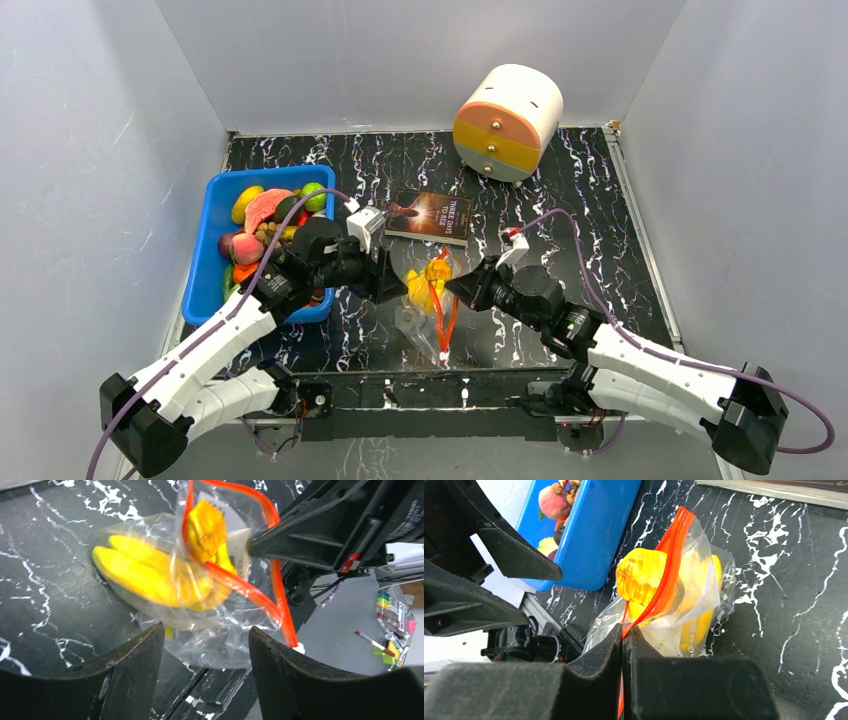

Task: Place the food in the zip-top bag and seal the zipper
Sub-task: Place the fake fruit in the zipper food storage bag.

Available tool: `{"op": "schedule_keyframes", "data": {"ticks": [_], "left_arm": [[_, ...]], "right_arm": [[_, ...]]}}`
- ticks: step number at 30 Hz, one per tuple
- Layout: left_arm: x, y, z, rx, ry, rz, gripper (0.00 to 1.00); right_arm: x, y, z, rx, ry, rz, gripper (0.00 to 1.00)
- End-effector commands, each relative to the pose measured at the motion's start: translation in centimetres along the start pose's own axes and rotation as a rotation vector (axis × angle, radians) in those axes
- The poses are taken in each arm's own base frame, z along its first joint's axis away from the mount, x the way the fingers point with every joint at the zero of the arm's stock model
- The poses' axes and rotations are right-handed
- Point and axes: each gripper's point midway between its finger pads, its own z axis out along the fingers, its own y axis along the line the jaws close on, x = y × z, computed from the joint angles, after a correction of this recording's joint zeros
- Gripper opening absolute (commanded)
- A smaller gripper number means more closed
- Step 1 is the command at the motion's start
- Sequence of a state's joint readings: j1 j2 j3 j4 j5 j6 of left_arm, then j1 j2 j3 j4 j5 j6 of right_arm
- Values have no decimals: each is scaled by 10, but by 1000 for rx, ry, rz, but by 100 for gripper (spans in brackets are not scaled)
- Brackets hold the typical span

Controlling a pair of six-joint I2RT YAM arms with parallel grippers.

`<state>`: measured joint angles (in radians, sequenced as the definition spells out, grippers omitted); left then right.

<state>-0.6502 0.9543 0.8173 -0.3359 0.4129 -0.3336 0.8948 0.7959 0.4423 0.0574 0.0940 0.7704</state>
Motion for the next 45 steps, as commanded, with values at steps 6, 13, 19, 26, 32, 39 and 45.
{"op": "schedule_keyframes", "data": {"ticks": [6,13,19,26,32,39,45], "left_arm": [[-2,-24,31,-31,-4,20,62],[11,-19,51,-97,46,29,62],[10,-33,57,-40,25,23,63],[13,-37,62,-24,23,1,63],[36,-9,69,-180,127,26,62],[49,9,67,-276,161,66,43],[32,-7,56,-229,80,54,0]], "right_arm": [[-16,37,8,-126,-19,78,0],[-17,43,9,-150,-18,82,0],[-16,44,7,-159,-19,113,0],[-17,43,7,-155,-24,121,0],[-18,43,5,-153,-28,127,0],[-22,28,2,-75,-55,108,0],[-27,19,0,-26,-78,96,0]]}}
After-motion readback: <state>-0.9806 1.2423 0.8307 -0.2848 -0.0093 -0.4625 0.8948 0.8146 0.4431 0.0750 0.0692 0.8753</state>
